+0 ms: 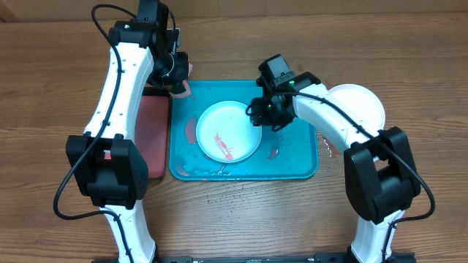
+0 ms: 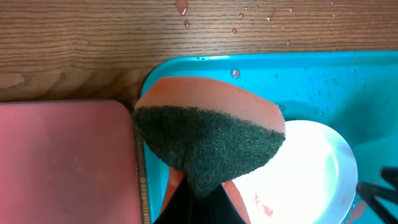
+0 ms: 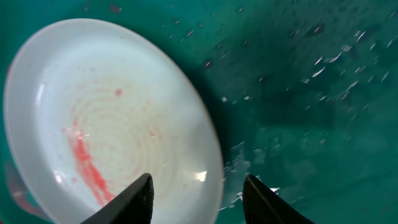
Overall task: Clean dirty plates on tray and stack at the side
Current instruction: 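Pull the light-blue plate to tray center and grip its rim with right gripper, then move the sponge in the left gripper onto the light-blue plate, then scrub the light-blue plate with the sponge in the left gripper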
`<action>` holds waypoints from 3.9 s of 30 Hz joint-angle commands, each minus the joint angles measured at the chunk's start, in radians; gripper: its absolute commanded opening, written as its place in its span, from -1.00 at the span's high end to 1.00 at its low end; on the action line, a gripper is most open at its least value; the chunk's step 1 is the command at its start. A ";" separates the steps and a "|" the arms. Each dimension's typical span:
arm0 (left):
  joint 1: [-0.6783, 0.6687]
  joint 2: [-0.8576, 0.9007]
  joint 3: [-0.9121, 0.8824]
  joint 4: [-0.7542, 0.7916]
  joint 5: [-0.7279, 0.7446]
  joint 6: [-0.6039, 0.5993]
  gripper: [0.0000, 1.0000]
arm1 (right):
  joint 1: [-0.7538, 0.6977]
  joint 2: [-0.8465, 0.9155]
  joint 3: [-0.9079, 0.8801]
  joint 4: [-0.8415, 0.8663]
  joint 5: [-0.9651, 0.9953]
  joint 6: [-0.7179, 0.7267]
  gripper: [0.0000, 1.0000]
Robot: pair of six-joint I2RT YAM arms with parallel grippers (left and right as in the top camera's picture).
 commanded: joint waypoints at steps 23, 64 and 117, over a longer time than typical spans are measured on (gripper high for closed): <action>-0.008 -0.001 0.018 0.016 -0.006 -0.010 0.92 | 0.041 0.075 0.023 -0.049 0.093 -0.090 0.93; -0.183 0.054 -0.468 0.418 -0.040 0.021 0.92 | 0.046 0.082 -0.027 0.151 0.105 0.536 0.93; -0.198 0.098 -0.423 0.581 -0.297 0.062 0.92 | 0.073 0.082 -0.027 0.150 0.001 0.497 0.93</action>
